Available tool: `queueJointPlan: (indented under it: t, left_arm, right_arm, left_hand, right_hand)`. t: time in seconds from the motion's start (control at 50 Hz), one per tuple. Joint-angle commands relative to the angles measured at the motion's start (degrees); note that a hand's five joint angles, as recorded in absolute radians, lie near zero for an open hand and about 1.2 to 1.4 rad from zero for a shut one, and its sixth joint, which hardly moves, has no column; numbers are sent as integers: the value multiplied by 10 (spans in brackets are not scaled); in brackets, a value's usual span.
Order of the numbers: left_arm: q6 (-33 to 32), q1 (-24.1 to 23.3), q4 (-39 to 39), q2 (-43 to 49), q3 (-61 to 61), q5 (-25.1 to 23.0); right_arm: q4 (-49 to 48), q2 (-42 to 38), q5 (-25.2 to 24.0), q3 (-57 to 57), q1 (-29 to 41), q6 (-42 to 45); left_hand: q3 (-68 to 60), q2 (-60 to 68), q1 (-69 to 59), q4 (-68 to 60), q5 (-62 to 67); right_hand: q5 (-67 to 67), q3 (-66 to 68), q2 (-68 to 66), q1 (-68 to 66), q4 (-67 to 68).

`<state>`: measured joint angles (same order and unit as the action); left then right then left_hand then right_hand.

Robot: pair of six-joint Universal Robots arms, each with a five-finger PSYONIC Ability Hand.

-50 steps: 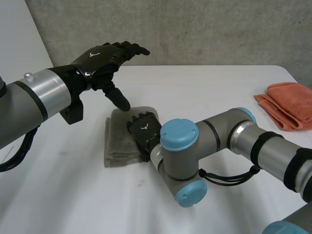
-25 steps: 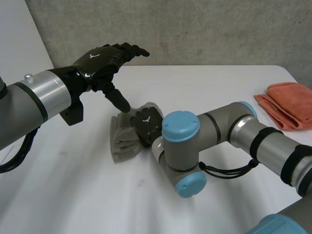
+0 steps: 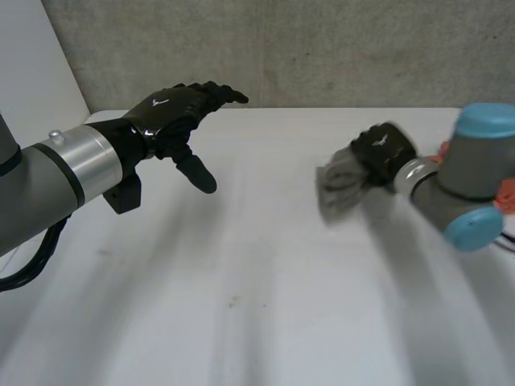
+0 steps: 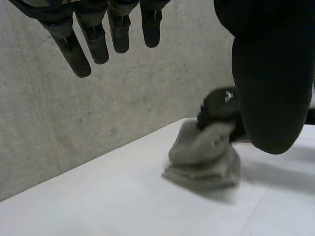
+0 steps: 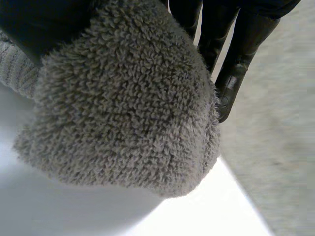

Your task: Fold the laundry.

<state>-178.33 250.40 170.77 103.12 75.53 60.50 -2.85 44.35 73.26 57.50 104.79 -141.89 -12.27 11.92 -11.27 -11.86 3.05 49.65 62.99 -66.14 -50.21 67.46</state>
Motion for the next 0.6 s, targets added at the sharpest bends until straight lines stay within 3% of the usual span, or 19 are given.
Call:
queueJointPlan:
  t: [0.02, 0.2, 0.28, 0.6]
  left_arm:
    - [1, 0, 0, 3, 2, 1]
    - [1, -1, 1, 8, 2, 9]
    - [2, -2, 0, 13, 2, 11]
    - [4, -17, 1, 46, 3, 13]
  right_arm:
    - [-14, -14, -77, -115, -76, -4]
    - [-17, -56, -130, -270, -163, -101]
    - [-16, -84, -181, -317, -217, -141]
    - [-16, -160, -347, -246, -376, -143]
  left_hand:
    - [-23, 27, -33, -27, 15]
    - [-23, 27, -33, -27, 15]
    - [-23, 27, -33, -27, 15]
    - [-25, 28, -35, -29, 17]
  right_hand:
    - [204, 170, -139, -298, 125]
    - [204, 170, -139, -298, 125]
    - [204, 170, -139, -298, 125]
    - [204, 170, -139, -298, 125]
